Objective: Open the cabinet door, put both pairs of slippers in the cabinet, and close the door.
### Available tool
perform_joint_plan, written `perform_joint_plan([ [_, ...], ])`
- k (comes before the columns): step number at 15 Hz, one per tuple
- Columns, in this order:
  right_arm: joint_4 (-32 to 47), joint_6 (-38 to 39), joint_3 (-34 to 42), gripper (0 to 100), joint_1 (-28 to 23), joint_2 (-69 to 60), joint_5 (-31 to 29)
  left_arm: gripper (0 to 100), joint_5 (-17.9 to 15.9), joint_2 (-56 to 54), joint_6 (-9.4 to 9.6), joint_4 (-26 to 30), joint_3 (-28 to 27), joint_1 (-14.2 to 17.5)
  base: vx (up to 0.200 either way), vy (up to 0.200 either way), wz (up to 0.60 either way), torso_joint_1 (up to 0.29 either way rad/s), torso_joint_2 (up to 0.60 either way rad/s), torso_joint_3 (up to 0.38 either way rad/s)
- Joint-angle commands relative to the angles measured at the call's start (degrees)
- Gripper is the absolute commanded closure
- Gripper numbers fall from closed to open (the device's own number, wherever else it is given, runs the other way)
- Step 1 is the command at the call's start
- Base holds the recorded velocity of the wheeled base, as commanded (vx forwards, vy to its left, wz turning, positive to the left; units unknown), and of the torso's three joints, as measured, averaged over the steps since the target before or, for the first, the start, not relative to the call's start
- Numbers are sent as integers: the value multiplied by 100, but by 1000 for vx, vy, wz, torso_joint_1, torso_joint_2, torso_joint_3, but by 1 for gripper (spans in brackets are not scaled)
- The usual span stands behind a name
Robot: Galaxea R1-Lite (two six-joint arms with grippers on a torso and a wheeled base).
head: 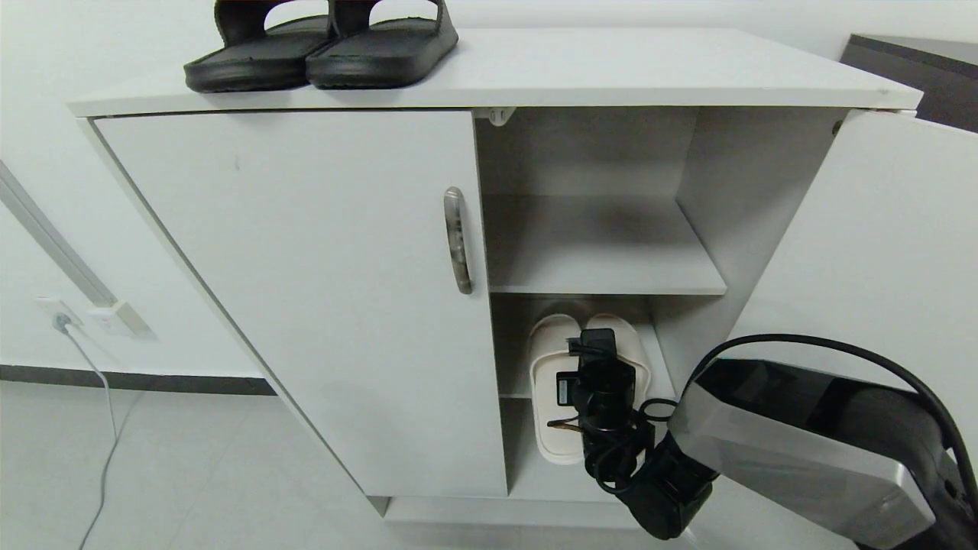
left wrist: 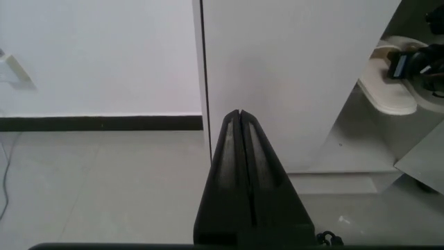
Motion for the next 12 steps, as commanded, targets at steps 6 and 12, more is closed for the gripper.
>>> perform_joint_plan([
  [6,903,37,-1350,100,-381,468,375,100,13,9,-25,2,1,5,0,0,0,0,0,0],
  [12,1738,46,-2686,100,-627,908,472,100,13,9,-25,2,1,5,0,0,0,0,0,0],
])
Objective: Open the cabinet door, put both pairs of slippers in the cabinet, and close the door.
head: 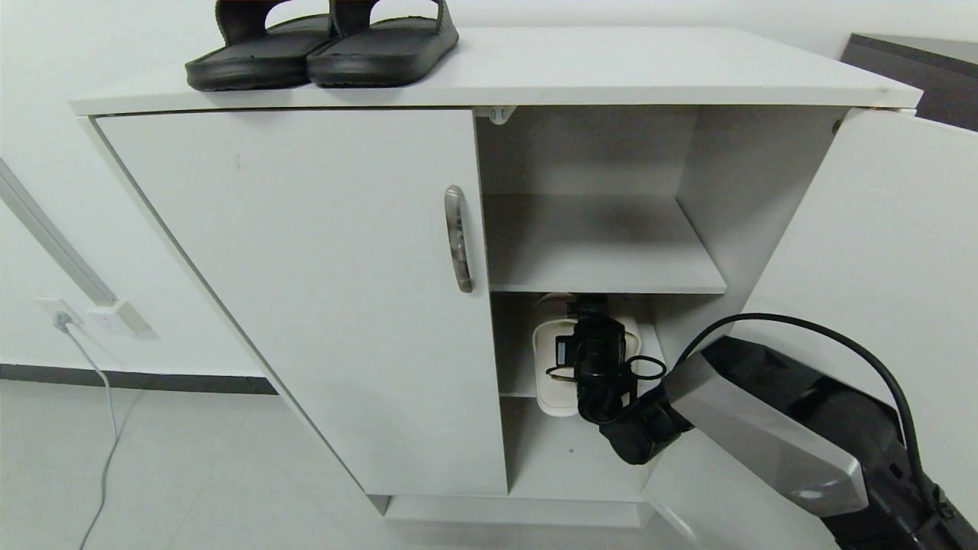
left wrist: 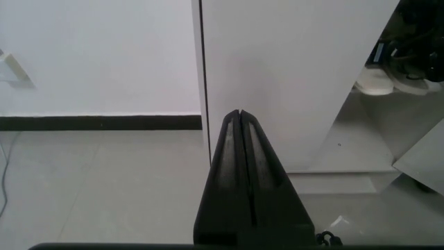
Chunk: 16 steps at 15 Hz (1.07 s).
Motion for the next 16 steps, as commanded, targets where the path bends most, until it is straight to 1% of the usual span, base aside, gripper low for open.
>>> perform_joint_plan([
  [1,262,2,-625,100,-63,312,-5,100,4,9,-1,2,1,0,0,0,0,0,0,0],
  [3,534,2,-1046,100,-90,444,3,100,4,9,-1,2,1,0,0,0,0,0,0,0],
  [5,693,-7,-1257,100,-116,514,12,100,4,9,-1,2,1,-9,0,0,0,0,0,0],
  [14,701,-25,-1266,100,-186,541,56,100,4,9,-1,2,1,0,0,0,0,0,0,0],
  [15,701,-42,-1266,0,-186,532,56,100,4,9,-1,2,1,0,0,0,0,0,0,0],
  [16,701,-42,-1249,0,-186,523,56,100,4,9,-1,2,1,0,0,0,0,0,0,0],
])
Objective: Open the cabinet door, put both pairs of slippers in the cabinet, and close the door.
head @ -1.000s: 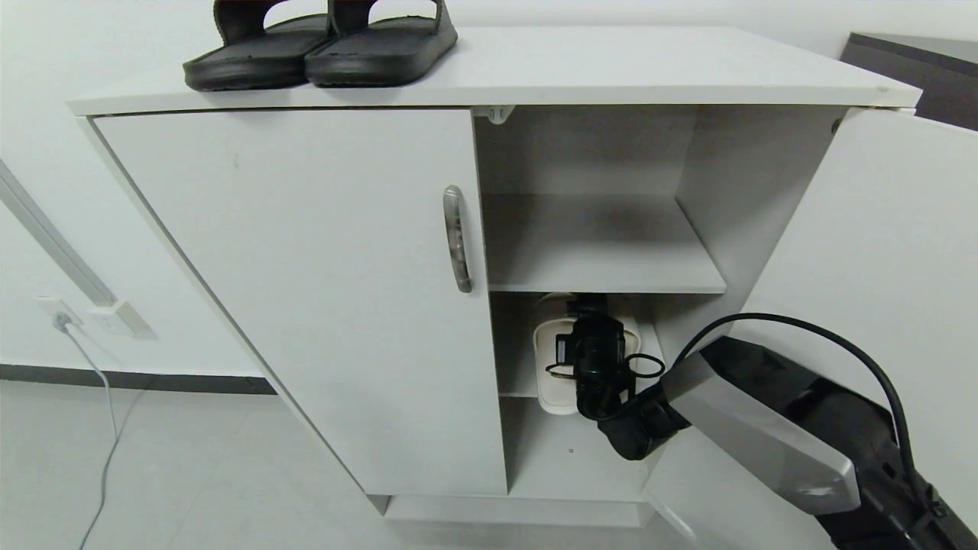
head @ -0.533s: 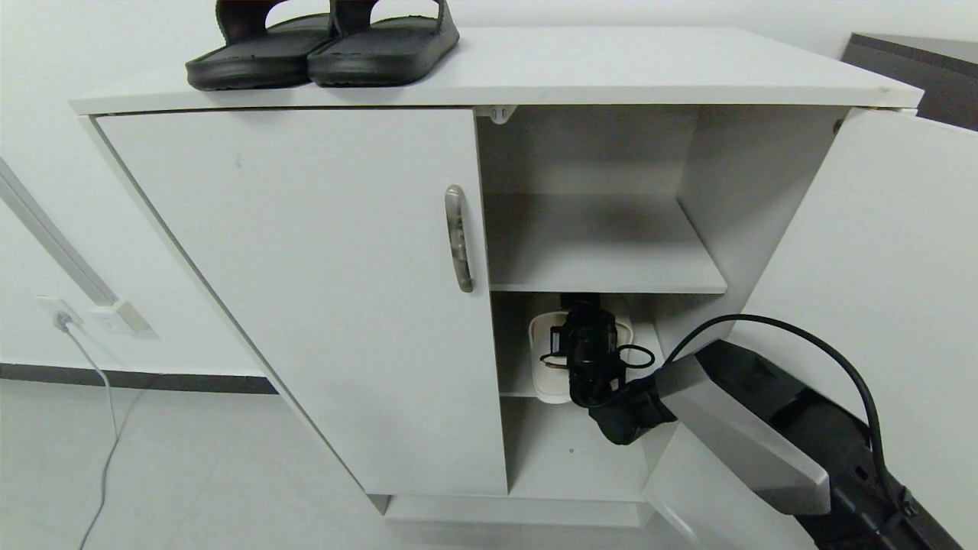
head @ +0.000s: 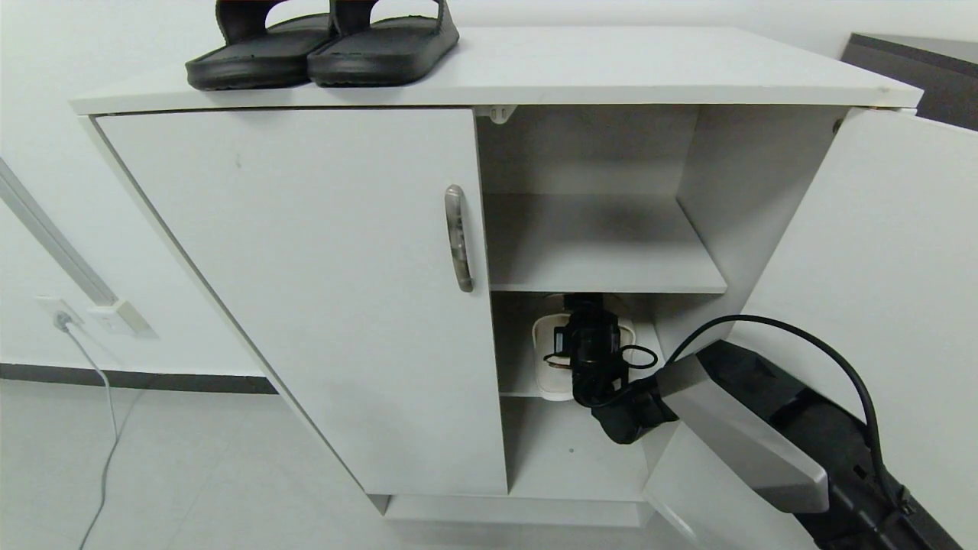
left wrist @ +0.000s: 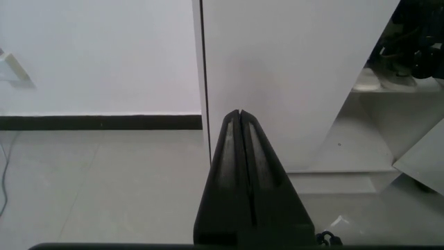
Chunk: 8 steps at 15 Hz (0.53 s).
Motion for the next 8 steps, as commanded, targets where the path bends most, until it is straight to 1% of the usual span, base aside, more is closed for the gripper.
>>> perform_joint_plan([
  [1,-8,2,136,0,6,-51,0,100,2,9,-1,0,1,0,0,0,0,0,0,0],
  [5,-228,-7,892,0,138,-499,-26,100,2,9,-1,0,1,0,0,0,0,0,0,0],
  [8,-685,-7,1876,0,323,-1062,-70,100,2,9,8,0,1,0,0,0,0,0,0,0],
])
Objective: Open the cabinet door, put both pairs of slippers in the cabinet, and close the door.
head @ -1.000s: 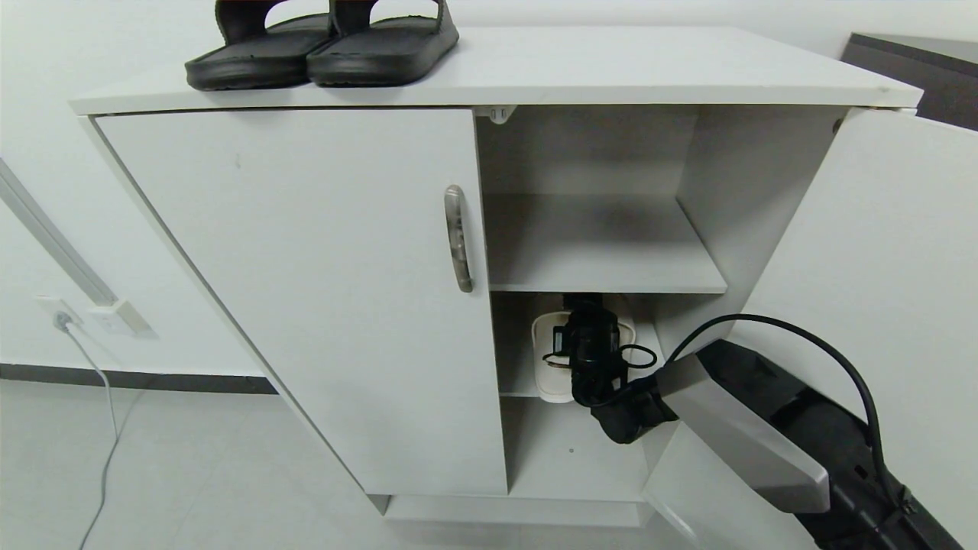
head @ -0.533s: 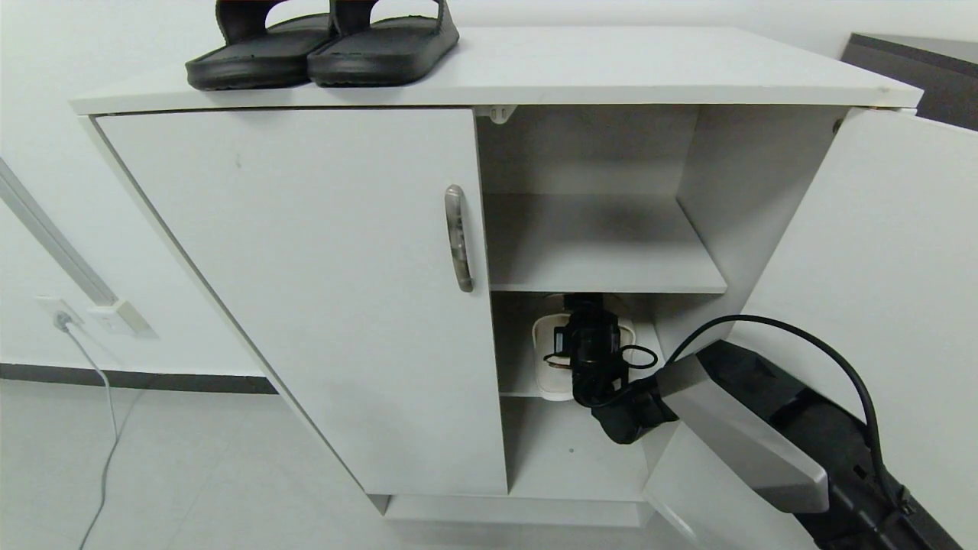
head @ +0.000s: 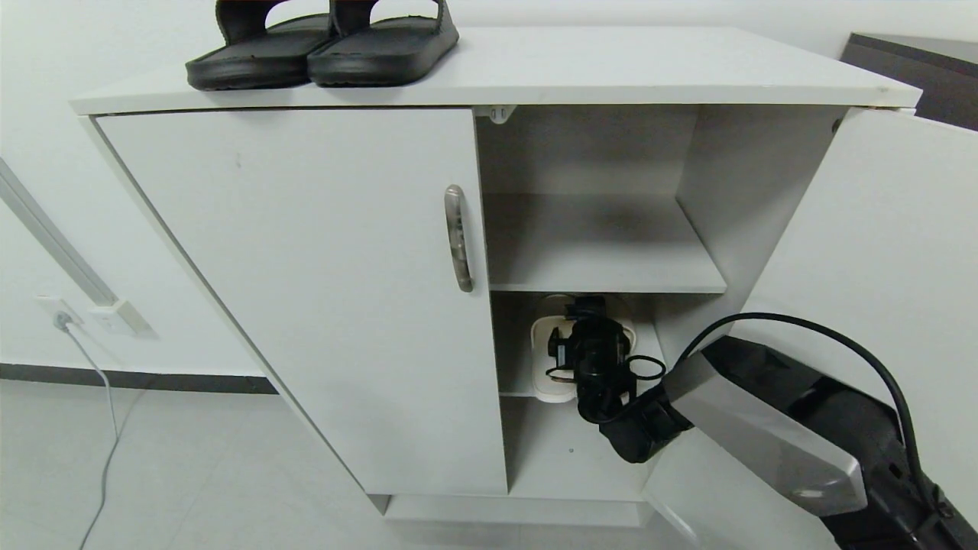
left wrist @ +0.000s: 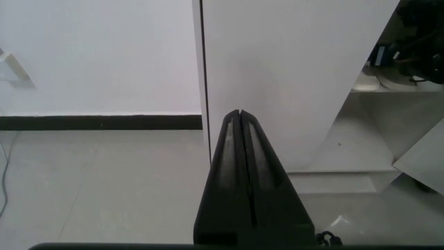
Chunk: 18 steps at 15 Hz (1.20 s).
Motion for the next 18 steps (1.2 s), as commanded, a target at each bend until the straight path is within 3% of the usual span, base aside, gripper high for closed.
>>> perform_joint_plan([
  [1,-359,1,895,0,221,-669,-97,100,4,9,-2,2,1,0,0,0,0,0,0,0],
  [9,-1703,28,3786,0,1003,-1944,-396,100,4,9,-2,2,1,0,0,0,0,0,0,0],
  [13,-2125,36,4243,0,1100,-2005,-405,100,4,9,-2,2,1,0,0,0,0,0,0,0],
  [18,-2143,1,4419,0,1170,-2216,-405,100,-4,9,-11,2,1,0,-200,0,0,2,2,1],
])
